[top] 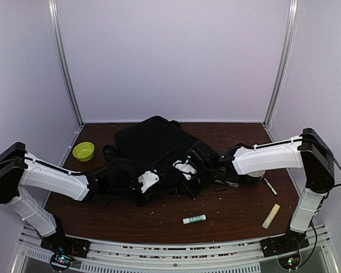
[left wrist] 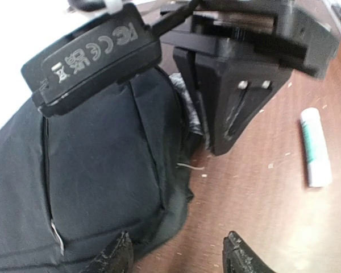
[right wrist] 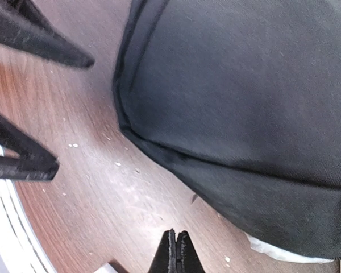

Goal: Pack the student bag
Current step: Hold the largest pocket of the student bag.

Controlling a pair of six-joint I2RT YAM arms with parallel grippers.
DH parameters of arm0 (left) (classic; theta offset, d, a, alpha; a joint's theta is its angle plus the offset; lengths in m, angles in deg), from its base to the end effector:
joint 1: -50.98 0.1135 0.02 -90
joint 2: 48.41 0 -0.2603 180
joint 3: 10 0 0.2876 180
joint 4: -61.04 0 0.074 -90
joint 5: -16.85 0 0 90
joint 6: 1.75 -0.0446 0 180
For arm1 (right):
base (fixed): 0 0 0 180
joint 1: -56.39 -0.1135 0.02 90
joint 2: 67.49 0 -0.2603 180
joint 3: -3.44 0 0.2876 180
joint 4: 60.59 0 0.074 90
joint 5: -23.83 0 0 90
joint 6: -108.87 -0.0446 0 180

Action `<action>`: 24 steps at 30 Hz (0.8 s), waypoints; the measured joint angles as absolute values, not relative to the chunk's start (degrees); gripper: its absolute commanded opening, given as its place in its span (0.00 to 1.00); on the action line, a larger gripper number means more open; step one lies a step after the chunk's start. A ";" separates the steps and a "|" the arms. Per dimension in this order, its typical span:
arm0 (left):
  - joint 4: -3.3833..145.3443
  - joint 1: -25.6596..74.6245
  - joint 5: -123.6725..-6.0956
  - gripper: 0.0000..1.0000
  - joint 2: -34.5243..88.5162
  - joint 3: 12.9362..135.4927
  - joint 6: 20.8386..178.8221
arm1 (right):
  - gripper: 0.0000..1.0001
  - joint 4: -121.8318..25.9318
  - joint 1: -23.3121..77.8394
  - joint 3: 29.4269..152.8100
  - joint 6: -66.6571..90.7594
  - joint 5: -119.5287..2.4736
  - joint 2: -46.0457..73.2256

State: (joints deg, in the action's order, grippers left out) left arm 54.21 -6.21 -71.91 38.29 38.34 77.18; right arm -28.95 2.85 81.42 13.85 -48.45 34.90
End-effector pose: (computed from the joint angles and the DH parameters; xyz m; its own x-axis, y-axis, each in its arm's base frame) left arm 0.1789 -0.2792 0.1329 -0.1148 0.5324 -0.8387 0.8889 0.4320 0.1526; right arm 0.2284 0.3320 0.1523 -0.5669 -0.6270 -0.5342 -0.8207 0.4861 0.3004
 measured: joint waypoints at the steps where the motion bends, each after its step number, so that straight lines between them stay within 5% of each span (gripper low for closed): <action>1: 53.90 -6.21 -72.35 0.57 39.03 38.67 75.93 | 0.00 -28.80 3.20 81.11 14.02 -48.10 34.77; 8: 51.59 -6.40 -75.95 0.57 42.92 40.13 69.33 | 0.02 -28.95 4.71 79.49 14.00 -47.27 34.44; 10: 51.02 -6.47 -76.57 0.56 43.33 40.26 67.63 | 0.22 -29.10 4.73 79.56 14.00 -46.73 34.44; 14: 50.41 -6.47 -77.77 0.55 44.43 40.98 64.96 | 0.35 -29.56 4.73 80.24 13.63 -45.04 34.96; 24: 47.35 -6.99 -81.68 0.43 46.94 41.01 61.25 | 0.39 -30.11 4.67 84.56 11.55 -43.43 41.19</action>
